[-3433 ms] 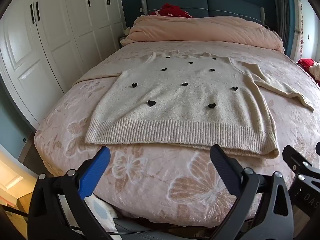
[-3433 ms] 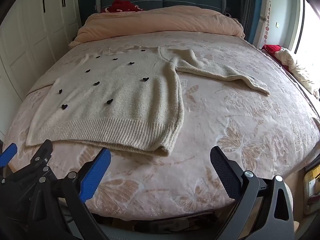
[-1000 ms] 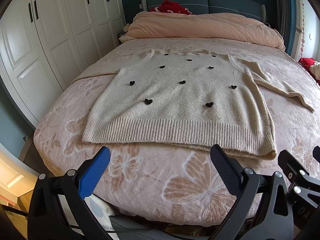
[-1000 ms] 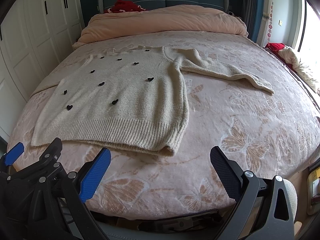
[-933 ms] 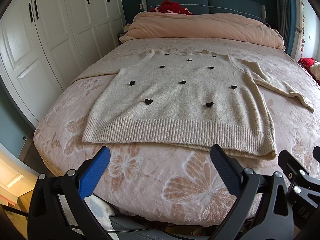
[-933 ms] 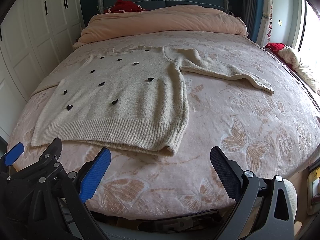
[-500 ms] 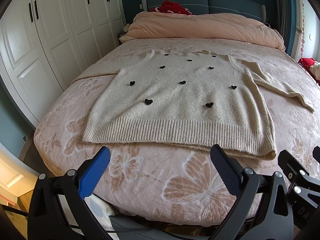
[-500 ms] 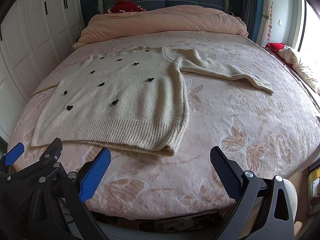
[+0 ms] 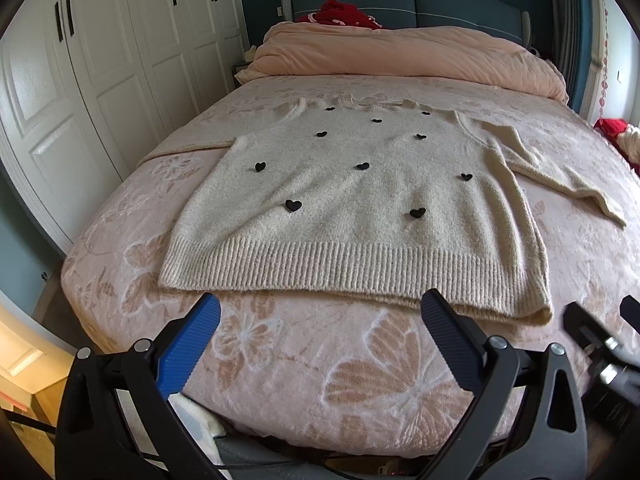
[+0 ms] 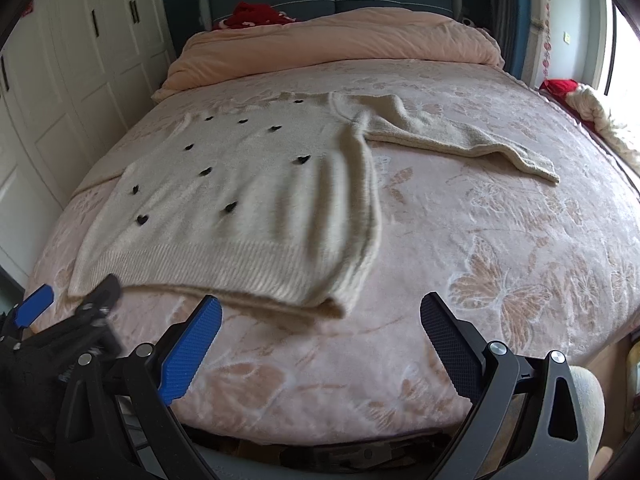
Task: Fold small clothes
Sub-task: 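Grasp the outstretched sweater sleeve cuff with the right gripper and lift it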
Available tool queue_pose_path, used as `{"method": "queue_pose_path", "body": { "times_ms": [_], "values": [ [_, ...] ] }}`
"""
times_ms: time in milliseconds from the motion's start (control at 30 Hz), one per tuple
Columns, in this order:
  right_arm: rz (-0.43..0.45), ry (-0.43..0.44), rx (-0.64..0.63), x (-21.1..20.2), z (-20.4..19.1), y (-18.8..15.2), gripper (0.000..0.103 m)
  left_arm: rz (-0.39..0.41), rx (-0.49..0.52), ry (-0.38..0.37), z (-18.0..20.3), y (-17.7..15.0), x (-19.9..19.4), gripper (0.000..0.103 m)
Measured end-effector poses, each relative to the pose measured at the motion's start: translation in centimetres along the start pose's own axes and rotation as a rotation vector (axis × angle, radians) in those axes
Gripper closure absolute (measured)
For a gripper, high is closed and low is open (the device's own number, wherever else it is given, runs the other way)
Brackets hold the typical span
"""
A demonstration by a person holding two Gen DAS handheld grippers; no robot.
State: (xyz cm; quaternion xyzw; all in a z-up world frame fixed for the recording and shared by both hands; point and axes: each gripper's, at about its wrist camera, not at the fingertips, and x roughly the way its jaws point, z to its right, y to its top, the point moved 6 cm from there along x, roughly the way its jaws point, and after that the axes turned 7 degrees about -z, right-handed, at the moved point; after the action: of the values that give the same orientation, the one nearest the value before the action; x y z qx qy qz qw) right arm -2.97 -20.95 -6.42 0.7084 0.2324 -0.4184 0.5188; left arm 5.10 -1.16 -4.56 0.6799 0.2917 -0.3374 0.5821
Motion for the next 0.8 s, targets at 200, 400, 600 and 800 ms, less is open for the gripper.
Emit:
{"method": "queue_pose_path", "body": {
  "times_ms": [200,400,600,800],
  "values": [
    [0.053,0.066,0.220,2.7,12.8,5.3,0.005,-0.017,-0.186,-0.074,-3.4,3.3,3.5,0.005],
    [0.102,0.199,0.464,9.2,26.0,12.3,0.013,0.004,-0.258,-0.063,-3.6,7.5,7.9,0.005],
    [0.096,0.307,0.656,16.9,32.5,16.2,0.028,0.045,-0.215,-0.044,-1.4,11.5,12.4,0.005],
    [0.197,0.395,0.748,19.5,34.7,19.8,0.095,0.024,-0.174,-0.095,0.1,12.8,16.4,0.005]
  ]
}}
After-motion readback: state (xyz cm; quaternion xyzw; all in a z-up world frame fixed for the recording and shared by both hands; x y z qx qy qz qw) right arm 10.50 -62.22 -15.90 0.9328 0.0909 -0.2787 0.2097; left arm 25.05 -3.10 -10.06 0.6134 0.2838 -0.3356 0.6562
